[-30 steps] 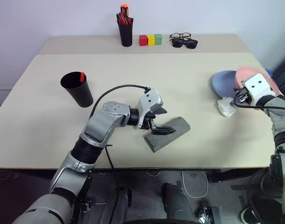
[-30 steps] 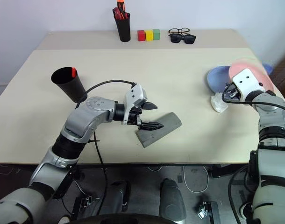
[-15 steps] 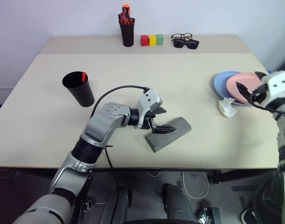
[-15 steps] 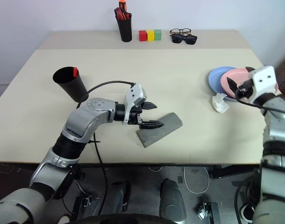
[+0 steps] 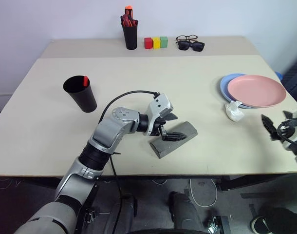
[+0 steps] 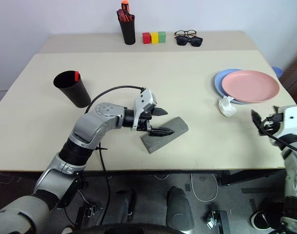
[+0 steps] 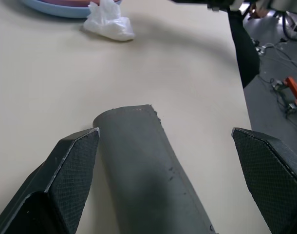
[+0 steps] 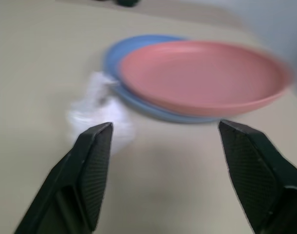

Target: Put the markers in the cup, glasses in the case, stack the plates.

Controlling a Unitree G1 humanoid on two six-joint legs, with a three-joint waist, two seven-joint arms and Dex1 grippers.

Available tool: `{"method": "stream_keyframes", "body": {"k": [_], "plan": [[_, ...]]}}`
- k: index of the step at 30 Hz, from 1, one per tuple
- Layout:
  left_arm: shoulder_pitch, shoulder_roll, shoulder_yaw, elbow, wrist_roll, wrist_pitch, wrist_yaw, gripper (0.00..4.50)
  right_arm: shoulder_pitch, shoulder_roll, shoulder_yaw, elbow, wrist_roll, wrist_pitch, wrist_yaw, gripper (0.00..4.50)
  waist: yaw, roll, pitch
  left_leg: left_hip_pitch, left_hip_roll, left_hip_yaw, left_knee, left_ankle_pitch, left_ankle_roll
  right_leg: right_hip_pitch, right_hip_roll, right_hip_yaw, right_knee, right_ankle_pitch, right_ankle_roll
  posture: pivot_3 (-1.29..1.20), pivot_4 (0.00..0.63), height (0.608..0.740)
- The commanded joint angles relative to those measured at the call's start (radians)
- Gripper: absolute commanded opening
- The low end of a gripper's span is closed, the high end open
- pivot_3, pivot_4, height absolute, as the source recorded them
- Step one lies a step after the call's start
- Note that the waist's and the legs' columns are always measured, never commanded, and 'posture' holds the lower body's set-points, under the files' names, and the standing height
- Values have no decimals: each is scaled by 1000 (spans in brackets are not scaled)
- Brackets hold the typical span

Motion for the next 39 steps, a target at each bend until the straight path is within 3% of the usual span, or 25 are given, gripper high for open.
{"method": "stream_keyframes", "body": {"k": [1,20,23,28,35,39], "plan": [[-9,8,26,-27,-16,2,13,4500,-71,23,-17,6,62,24,0,3491,0,0,0,0,0,0,0,0,0,0,0,0,0,0,0,0,150,739],[47,65,67,-135,-61,85,98,4500,-349,100,129,432,-16,-86,90,3491,-1,0,0,0,0,0,-1,0,0,-1,0,0,0,1,3,0,150,739],[50,69,71,-143,-65,90,111,4500,-390,102,140,496,-26,-106,103,2684,-2,0,0,0,0,0,-1,0,0,-1,0,0,0,1,3,0,150,739],[55,74,73,-150,-73,94,124,4500,-404,93,151,498,-48,-127,103,120,-1,0,0,0,0,0,-1,0,0,-1,1,0,0,2,3,0,150,739],[59,72,67,-155,-86,95,142,4500,-411,56,115,385,-20,-145,122,48,-2,0,0,0,0,0,-1,0,0,-1,1,0,0,2,3,0,150,739],[59,67,67,-153,-88,93,150,4500,-506,23,94,452,-40,-222,101,48,-4,1,0,0,0,0,-1,0,0,-1,0,0,0,2,3,0,150,739]]}}
